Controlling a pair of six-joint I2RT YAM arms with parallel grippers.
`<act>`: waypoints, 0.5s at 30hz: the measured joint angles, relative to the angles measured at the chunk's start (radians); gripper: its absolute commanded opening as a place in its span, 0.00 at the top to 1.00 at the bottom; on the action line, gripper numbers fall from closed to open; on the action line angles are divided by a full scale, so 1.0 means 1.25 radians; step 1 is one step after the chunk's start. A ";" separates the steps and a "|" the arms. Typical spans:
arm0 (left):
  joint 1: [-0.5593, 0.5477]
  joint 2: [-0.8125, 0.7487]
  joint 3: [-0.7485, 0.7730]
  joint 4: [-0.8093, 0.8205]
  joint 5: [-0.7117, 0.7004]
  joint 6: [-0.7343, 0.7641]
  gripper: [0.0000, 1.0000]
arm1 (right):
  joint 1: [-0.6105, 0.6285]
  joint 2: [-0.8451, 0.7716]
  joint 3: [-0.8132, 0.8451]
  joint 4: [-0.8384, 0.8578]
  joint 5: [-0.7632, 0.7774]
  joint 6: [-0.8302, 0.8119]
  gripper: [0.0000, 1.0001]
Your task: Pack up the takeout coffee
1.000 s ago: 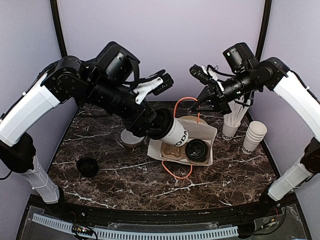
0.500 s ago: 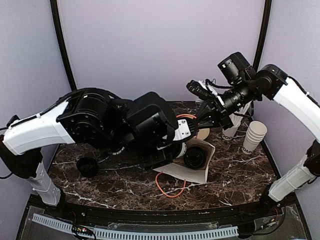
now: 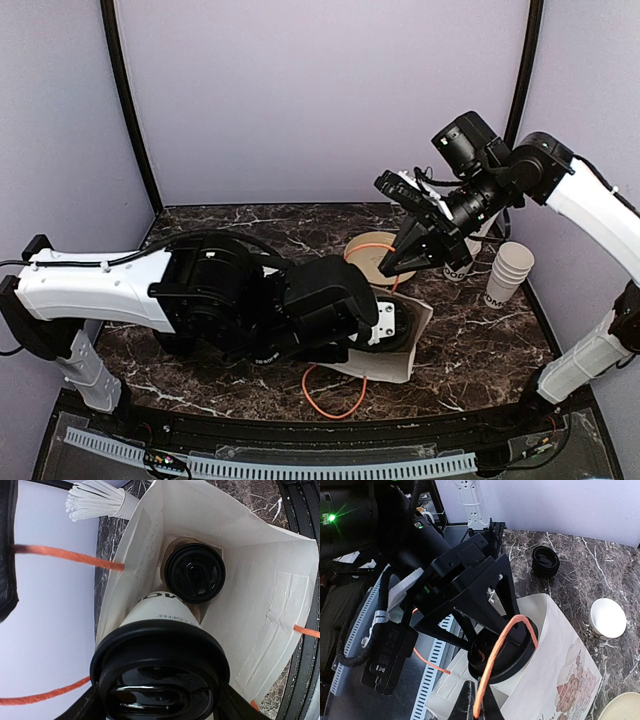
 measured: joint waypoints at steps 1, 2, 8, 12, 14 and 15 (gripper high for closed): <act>-0.001 0.000 -0.002 0.007 0.006 0.014 0.52 | 0.002 0.000 -0.001 -0.002 -0.003 -0.001 1.00; -0.001 0.001 -0.002 0.010 0.011 0.023 0.52 | 0.004 0.000 -0.002 -0.003 -0.005 -0.002 1.00; -0.001 0.015 -0.019 0.027 0.016 0.077 0.52 | 0.007 0.001 -0.007 -0.010 -0.015 -0.004 1.00; -0.001 0.039 -0.038 0.024 0.013 0.097 0.53 | 0.016 0.004 -0.007 -0.011 -0.020 -0.006 1.00; 0.000 0.057 -0.038 0.018 0.012 0.099 0.53 | 0.021 0.008 -0.007 -0.012 -0.022 -0.006 1.00; 0.000 0.064 -0.038 0.016 0.011 0.099 0.53 | 0.024 0.010 -0.007 -0.013 -0.023 -0.007 1.00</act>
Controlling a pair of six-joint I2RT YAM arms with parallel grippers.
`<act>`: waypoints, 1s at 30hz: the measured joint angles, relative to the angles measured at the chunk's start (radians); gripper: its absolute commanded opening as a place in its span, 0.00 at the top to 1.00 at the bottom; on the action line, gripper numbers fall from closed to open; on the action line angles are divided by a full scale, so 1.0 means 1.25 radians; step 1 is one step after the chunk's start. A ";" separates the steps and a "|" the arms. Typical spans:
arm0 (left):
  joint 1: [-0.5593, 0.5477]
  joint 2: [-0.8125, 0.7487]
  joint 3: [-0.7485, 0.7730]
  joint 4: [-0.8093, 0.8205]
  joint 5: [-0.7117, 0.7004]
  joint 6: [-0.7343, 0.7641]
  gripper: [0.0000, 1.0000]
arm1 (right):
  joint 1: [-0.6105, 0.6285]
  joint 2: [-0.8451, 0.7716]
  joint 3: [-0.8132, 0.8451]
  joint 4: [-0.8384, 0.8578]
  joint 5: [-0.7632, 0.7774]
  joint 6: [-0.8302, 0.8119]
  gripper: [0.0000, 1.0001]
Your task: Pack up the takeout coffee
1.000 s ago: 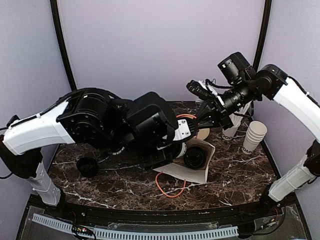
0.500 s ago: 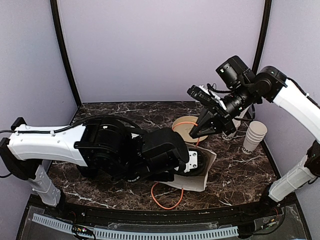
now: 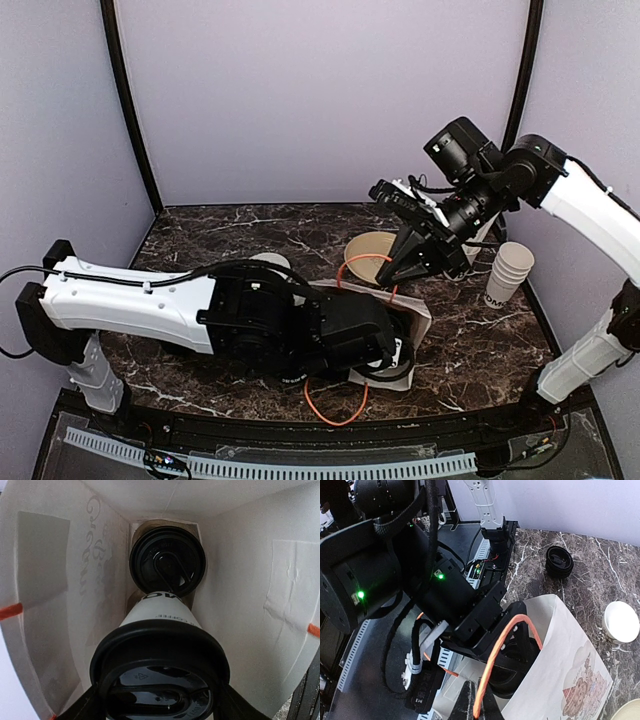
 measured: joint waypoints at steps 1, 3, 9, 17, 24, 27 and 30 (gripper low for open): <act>0.001 0.004 -0.001 -0.002 -0.001 0.000 0.53 | 0.002 0.002 0.000 -0.001 0.000 0.000 1.00; 0.007 0.008 -0.003 -0.003 -0.005 0.000 0.53 | 0.006 0.005 0.000 -0.004 0.000 -0.002 1.00; 0.027 0.009 -0.013 -0.004 -0.020 0.008 0.55 | 0.010 0.007 0.000 -0.009 0.000 -0.003 1.00; 0.036 0.014 -0.012 -0.007 -0.034 0.017 0.55 | 0.011 0.027 0.015 -0.026 -0.003 -0.009 1.00; 0.041 0.018 -0.012 0.002 -0.037 0.045 0.56 | 0.011 0.033 0.026 -0.040 -0.013 -0.011 1.00; 0.049 0.030 -0.014 0.020 -0.039 0.067 0.56 | 0.011 0.034 0.031 -0.040 -0.017 -0.011 1.00; 0.061 0.038 -0.033 0.052 -0.042 0.096 0.56 | 0.011 0.035 0.031 -0.041 -0.018 -0.011 1.00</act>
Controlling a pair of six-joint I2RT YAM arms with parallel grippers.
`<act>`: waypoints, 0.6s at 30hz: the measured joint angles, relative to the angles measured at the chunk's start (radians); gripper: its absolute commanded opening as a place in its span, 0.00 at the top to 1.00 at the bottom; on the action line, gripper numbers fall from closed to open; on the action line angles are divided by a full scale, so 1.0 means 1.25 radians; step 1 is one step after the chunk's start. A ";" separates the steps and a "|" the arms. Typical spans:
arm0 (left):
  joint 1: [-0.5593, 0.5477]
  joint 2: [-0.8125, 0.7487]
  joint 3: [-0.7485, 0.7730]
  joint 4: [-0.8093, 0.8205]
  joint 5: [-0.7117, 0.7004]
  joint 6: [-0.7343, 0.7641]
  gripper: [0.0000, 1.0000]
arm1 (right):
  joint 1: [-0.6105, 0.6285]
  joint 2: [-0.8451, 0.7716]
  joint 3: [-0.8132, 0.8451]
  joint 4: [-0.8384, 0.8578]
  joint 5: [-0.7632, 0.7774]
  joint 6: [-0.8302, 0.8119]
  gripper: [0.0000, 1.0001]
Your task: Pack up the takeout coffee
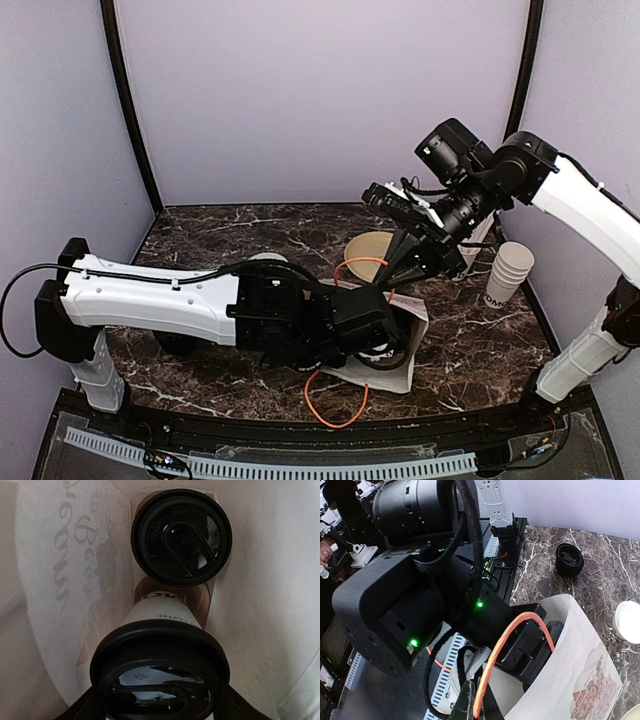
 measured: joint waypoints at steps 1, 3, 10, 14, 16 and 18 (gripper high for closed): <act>0.006 0.000 -0.005 0.005 0.000 0.005 0.56 | 0.000 0.001 0.000 0.000 -0.001 0.000 1.00; 0.015 0.001 -0.020 0.022 0.000 0.023 0.56 | 0.000 0.002 0.000 0.000 -0.002 0.000 1.00; 0.040 0.004 -0.062 0.079 0.004 0.067 0.56 | 0.000 0.019 0.016 -0.004 -0.013 0.000 1.00; 0.053 0.005 -0.084 0.112 0.013 0.087 0.56 | 0.000 0.035 0.031 -0.005 -0.019 0.000 1.00; 0.060 0.005 -0.093 0.126 0.016 0.095 0.56 | 0.000 0.043 0.038 -0.006 -0.020 0.000 1.00; 0.065 0.005 -0.100 0.142 0.021 0.103 0.56 | 0.000 0.050 0.041 -0.006 -0.021 0.000 1.00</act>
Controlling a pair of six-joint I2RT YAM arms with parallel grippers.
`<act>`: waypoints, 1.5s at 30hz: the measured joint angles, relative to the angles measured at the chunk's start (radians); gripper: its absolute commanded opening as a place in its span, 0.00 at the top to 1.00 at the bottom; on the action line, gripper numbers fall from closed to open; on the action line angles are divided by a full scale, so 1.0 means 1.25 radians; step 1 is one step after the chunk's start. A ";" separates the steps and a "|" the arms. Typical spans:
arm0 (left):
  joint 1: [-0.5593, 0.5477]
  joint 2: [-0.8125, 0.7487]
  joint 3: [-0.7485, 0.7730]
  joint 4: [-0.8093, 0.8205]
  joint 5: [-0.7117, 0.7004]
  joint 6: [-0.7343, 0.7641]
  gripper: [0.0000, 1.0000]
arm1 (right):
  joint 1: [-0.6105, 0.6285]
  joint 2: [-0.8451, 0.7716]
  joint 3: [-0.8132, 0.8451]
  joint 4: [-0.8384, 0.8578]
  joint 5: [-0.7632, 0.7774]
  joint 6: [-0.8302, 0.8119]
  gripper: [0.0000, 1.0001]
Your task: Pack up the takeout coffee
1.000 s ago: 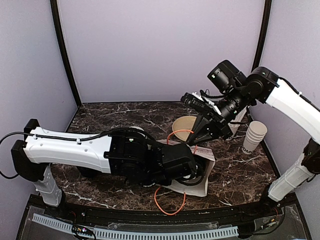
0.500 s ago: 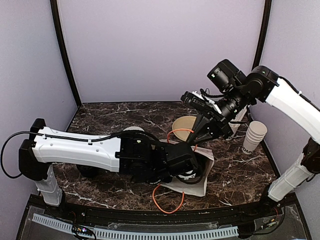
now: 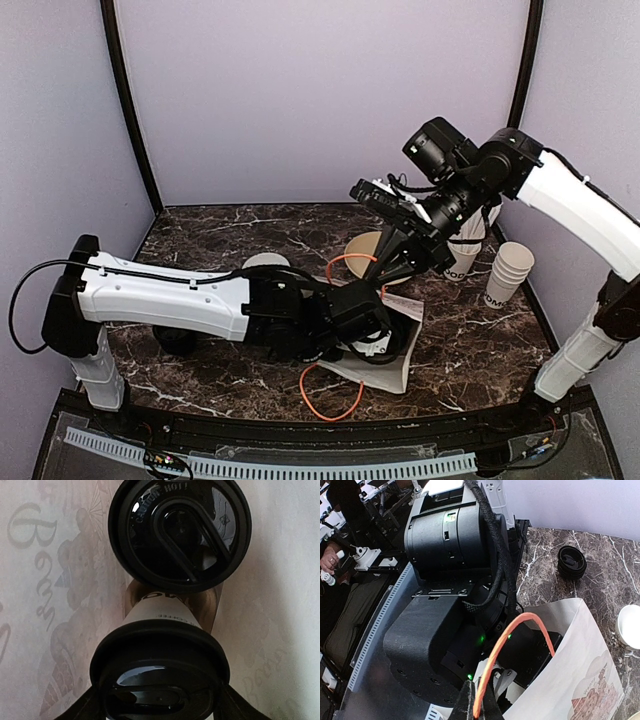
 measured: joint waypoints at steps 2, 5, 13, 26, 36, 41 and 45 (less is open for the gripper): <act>0.002 0.000 -0.005 0.016 0.009 0.008 0.56 | 0.000 0.004 0.003 -0.001 -0.002 0.000 1.00; 0.006 0.000 -0.016 0.039 0.016 0.017 0.56 | 0.000 0.009 0.008 -0.001 -0.001 -0.003 1.00; 0.020 0.000 -0.042 0.076 0.029 0.032 0.56 | -0.002 0.030 0.019 -0.001 0.008 -0.009 0.99; 0.065 0.024 -0.049 0.100 0.074 0.026 0.56 | -0.042 0.065 0.143 -0.095 0.013 -0.065 0.36; 0.094 0.055 0.023 0.043 0.119 -0.018 0.57 | -0.343 0.041 0.092 -0.013 0.029 -0.033 0.35; 0.096 0.058 0.029 0.036 0.121 -0.023 0.57 | -0.384 0.038 -0.052 0.148 0.094 0.042 0.35; 0.097 0.060 0.033 0.034 0.121 -0.026 0.58 | -0.386 0.065 -0.131 0.241 0.123 0.075 0.41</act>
